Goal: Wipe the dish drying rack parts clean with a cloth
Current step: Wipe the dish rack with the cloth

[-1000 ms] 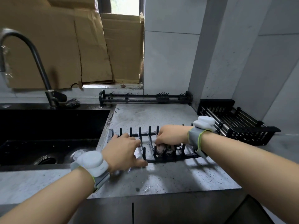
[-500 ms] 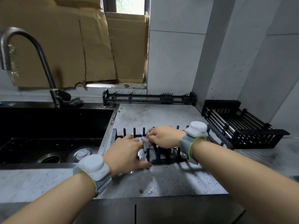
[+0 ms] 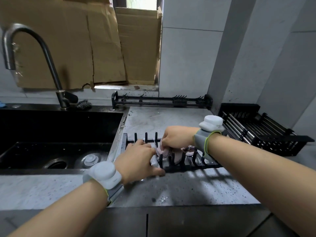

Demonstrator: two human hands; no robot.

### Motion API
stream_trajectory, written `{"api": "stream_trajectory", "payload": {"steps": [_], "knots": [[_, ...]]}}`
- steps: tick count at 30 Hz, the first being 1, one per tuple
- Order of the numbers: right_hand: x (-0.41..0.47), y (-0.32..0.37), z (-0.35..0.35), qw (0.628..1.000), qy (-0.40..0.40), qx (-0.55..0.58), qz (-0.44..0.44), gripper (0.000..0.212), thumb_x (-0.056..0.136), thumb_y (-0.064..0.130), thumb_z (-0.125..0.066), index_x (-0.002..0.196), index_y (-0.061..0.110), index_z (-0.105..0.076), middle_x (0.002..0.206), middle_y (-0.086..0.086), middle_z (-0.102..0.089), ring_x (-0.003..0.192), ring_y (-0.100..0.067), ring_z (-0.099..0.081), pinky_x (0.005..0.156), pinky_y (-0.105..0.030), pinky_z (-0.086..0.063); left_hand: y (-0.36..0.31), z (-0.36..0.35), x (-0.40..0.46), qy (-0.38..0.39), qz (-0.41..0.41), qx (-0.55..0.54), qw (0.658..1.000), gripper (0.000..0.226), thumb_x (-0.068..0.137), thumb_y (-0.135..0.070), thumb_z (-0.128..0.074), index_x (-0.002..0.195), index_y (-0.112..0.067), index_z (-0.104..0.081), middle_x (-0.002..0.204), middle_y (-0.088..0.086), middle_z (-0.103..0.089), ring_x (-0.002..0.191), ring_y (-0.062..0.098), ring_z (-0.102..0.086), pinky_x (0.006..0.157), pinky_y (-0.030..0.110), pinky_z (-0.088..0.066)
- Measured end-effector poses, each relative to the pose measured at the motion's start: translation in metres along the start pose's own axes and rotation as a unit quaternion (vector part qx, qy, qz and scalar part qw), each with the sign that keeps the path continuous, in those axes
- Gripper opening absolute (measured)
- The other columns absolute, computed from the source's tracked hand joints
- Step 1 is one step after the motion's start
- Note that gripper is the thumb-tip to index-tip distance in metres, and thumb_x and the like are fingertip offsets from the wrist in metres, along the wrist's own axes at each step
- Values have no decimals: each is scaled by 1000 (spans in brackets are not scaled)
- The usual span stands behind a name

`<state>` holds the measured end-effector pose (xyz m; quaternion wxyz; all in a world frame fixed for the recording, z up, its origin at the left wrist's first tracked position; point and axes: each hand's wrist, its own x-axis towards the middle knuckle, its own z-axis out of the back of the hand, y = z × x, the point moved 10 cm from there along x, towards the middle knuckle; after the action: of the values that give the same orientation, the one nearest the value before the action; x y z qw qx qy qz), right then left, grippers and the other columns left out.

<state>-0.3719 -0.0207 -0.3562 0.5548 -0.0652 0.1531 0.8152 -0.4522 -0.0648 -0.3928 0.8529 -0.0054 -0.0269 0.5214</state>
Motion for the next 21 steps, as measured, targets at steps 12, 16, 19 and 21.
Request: {"api": "stream_trajectory", "payload": {"steps": [12,16,19,21], "knots": [[-9,-7,0,995,0,86,-45,30,87,24,-52,81,2,-71,77,-8,-66,51,-14,-55,68,-29,-50,-1,2,-3,-2,2,-12,1000,61,75,-80,-57,97,-23,-60,95,-8,-54,109,20,-42,96,41,-41],[-10,-32,36,976,-154,147,-49,32,90,26,-55,68,6,-66,69,-7,-59,60,-18,-49,52,-27,-37,1,1,0,-6,2,-13,1000,61,75,-80,-57,92,-22,-57,94,-8,-54,107,20,-42,95,42,-42],[-5,-25,4,992,-90,86,-2,35,97,37,-50,84,15,-75,93,-2,-73,83,-17,-64,77,-24,-50,-2,1,1,-12,-1,-6,1000,55,77,-77,-57,87,-24,-50,99,-6,-57,110,22,-43,96,43,-43],[-1,-16,-21,998,-50,30,22,39,99,42,-44,106,16,-73,125,2,-67,115,-21,-60,101,-30,-45,-2,1,3,-11,7,-5,1000,52,78,-75,-57,87,-25,-48,100,-5,-58,111,22,-43,97,43,-42]]}}
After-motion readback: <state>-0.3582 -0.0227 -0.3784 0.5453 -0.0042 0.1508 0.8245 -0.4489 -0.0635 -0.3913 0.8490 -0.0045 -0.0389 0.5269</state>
